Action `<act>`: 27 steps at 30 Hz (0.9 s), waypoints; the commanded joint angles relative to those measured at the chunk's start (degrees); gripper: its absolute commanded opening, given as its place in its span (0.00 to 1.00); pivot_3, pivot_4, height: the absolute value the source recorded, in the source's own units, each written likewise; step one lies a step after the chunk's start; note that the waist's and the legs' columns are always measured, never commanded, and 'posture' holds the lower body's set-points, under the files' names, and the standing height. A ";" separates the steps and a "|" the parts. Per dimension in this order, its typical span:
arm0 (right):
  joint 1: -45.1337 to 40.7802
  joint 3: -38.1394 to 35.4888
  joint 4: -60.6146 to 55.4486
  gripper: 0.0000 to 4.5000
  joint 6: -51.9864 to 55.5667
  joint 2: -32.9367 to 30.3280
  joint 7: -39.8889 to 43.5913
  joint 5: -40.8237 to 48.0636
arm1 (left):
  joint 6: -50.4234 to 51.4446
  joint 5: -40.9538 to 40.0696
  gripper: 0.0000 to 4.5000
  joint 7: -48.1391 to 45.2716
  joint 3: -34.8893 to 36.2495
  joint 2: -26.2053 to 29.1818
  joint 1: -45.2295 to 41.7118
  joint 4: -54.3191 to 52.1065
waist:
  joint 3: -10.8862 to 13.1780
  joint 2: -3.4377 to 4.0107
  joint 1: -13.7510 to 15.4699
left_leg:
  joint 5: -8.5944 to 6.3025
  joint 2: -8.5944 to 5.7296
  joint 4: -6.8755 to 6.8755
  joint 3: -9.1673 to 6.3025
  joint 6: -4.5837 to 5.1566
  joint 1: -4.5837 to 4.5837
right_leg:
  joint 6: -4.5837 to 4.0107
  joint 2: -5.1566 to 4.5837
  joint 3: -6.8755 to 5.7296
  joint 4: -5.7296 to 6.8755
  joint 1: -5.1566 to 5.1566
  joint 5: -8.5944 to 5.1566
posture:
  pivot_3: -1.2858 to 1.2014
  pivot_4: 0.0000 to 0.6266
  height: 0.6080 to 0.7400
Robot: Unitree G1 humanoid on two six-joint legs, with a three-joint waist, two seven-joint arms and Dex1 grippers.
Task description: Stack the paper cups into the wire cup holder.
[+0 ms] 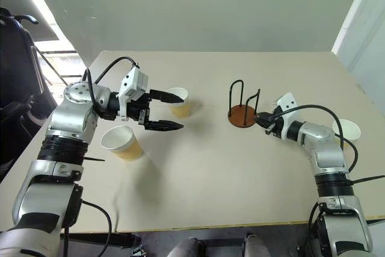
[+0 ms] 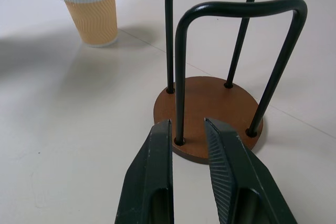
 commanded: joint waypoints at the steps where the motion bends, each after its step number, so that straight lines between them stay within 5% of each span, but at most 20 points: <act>1: -1.21 -0.18 -2.14 0.20 -2.10 -0.80 -0.01 0.08 | -0.03 -0.53 1.00 0.47 1.72 0.97 -0.22 -2.03 | 0.00 0.00 0.00 | 0.00 0.00 0.00 0.00 0.00 0.00 | 0.00 0.00 0.00 0.00 0.00 0.00 | 0.52 0.24 1.00; 27: -1.48 1.11 1.03 0.20 -3.65 1.86 -3.39 -0.61 | -2.61 -0.15 1.00 1.54 1.94 1.66 0.50 -0.81 | 0.00 0.00 0.00 | 0.00 0.00 0.00 0.00 0.00 0.00 | 0.00 0.00 0.00 0.01 -0.02 0.00 | 0.52 0.24 1.00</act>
